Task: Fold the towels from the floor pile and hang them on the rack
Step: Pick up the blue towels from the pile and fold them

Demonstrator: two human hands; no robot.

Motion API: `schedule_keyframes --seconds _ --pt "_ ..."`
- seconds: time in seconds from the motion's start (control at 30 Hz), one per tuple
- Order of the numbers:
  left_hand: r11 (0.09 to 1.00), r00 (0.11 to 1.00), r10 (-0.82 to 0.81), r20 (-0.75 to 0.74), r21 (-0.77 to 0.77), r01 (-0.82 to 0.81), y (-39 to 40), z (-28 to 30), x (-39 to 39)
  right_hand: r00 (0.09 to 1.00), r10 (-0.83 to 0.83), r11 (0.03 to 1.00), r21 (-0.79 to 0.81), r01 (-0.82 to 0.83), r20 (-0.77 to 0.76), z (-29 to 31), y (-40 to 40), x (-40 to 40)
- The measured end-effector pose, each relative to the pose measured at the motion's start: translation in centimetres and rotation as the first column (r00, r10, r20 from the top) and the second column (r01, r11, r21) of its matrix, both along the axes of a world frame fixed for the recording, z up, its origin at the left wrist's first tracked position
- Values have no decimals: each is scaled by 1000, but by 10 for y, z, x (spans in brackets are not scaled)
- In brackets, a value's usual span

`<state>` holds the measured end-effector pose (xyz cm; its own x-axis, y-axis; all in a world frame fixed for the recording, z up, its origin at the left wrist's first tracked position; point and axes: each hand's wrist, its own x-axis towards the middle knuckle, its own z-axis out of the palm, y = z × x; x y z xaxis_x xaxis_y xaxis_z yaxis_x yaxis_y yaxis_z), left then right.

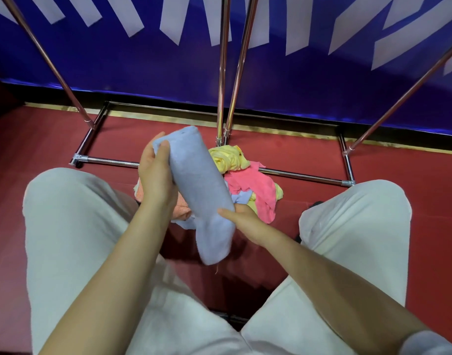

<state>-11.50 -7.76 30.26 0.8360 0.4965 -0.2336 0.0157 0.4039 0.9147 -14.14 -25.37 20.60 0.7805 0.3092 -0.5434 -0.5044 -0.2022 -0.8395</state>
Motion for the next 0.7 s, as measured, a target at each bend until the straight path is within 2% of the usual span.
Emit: schedule_keyframes --seconds 0.1,0.23,0.4,0.5,0.6,0.7 --pt "992 991 122 -62 -28 -123 18 -11 15 988 -142 984 -96 148 64 7 1 8" --pt "983 968 182 -171 12 -183 29 -31 29 962 -141 965 -184 186 234 15 -2 13" --pt "983 969 133 -206 152 -103 27 -50 28 954 -120 966 -189 176 273 24 -18 10" --pt "985 973 77 -217 165 -41 28 -58 22 950 -61 966 -221 133 305 26 -27 5" --pt "984 976 32 -213 180 7 33 -63 17 918 -60 946 -273 178 392 24 -29 2" --pt "977 982 23 -186 212 18 39 -66 10 930 -81 928 -314 202 359 21 -19 4"
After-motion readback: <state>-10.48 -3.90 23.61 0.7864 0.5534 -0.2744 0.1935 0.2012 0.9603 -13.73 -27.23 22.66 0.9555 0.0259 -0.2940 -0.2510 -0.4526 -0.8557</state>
